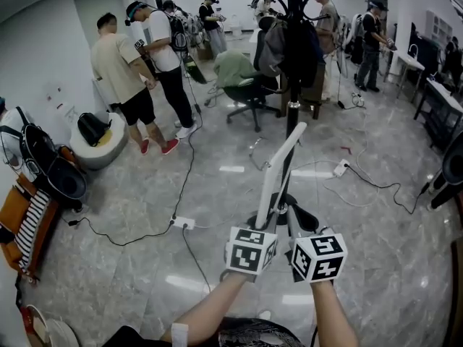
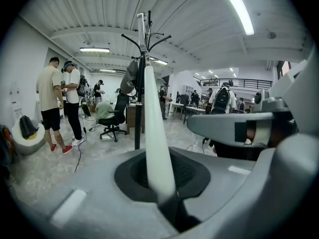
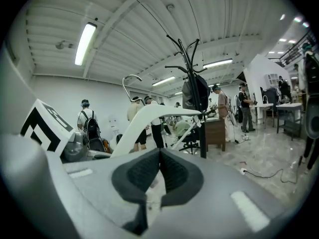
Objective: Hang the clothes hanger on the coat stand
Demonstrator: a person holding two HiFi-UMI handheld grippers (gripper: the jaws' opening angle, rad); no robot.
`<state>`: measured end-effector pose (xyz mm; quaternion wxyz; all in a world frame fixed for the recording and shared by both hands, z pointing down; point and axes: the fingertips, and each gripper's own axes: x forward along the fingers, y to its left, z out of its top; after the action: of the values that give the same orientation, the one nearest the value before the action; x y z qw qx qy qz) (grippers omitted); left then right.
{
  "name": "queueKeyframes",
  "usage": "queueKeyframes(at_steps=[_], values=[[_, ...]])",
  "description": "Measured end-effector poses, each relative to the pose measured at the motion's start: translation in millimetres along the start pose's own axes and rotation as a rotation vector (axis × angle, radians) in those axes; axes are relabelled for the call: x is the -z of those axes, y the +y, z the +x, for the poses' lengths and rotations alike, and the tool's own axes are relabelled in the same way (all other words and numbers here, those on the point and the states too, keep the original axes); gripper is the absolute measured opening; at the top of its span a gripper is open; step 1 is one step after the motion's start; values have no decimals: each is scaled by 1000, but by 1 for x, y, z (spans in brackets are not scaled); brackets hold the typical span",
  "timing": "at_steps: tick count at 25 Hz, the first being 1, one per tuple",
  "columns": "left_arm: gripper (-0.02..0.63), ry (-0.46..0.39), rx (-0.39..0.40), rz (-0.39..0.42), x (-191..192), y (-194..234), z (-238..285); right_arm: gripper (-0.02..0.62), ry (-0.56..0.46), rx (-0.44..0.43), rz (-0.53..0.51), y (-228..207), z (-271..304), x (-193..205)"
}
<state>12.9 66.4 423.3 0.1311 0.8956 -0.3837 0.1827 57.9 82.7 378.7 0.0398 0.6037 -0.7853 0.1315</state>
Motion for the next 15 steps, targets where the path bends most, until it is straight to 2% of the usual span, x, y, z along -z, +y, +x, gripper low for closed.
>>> queueKeyframes(at_steps=[15], values=[[38,-18,-70,-35,-9,30,13,0,22,-74,-29,4,38,-8]])
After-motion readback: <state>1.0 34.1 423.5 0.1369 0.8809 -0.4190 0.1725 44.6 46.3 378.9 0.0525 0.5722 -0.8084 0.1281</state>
